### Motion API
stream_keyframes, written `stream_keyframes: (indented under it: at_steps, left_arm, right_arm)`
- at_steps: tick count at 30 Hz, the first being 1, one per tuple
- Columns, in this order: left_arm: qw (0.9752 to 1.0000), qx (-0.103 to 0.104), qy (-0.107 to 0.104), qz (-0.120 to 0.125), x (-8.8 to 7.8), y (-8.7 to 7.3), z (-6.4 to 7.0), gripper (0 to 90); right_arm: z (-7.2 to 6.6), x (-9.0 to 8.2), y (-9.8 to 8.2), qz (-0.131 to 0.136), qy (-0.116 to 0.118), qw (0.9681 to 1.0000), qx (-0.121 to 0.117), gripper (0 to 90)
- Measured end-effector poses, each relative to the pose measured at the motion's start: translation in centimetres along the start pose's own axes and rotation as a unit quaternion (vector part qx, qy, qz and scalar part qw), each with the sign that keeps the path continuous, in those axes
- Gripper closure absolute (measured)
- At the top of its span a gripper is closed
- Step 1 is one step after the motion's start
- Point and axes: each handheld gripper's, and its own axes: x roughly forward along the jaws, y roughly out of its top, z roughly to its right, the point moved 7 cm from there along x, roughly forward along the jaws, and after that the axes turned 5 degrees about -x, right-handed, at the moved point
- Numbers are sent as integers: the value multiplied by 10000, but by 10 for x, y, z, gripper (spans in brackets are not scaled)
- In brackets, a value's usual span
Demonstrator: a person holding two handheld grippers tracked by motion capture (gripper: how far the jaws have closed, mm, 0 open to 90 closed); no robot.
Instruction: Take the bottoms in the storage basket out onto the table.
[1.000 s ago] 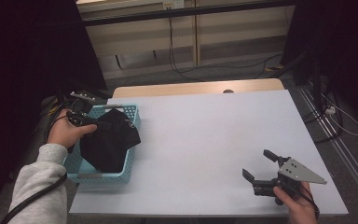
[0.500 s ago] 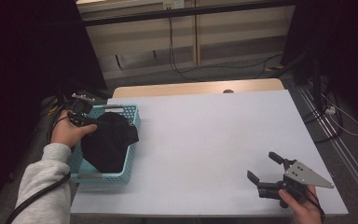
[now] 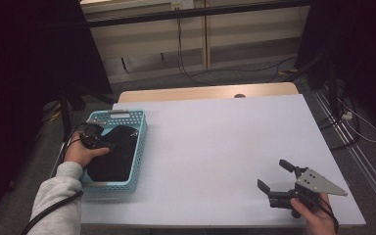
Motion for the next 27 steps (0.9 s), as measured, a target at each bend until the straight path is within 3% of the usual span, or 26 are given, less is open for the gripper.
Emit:
stream_keyframes:
  at_steps: [1,3,7,10,18,27]
  left_arm:
    - [9999,110,67,4,1,-2,-2,185]
    - [9998,116,135,-40,3,-7,-3,105]
    - [9994,123,153,-289,14,-21,-3,45]
    - [9997,-13,177,-169,20,-25,-2,0]
    - [9994,-278,186,88,23,-29,0,0]
    - [9986,-446,280,-33,22,-29,3,24]
  right_arm:
    - [0,0,0,3,6,10000,0,8]
    - [-1,0,0,1,24,10000,-4,8]
    - [-1,1,0,-5,57,10000,-18,8]
    - [-2,1,0,-10,58,10000,-14,8]
    - [-2,2,0,-28,80,10000,2,9]
    - [-3,3,0,-21,106,9999,-22,11]
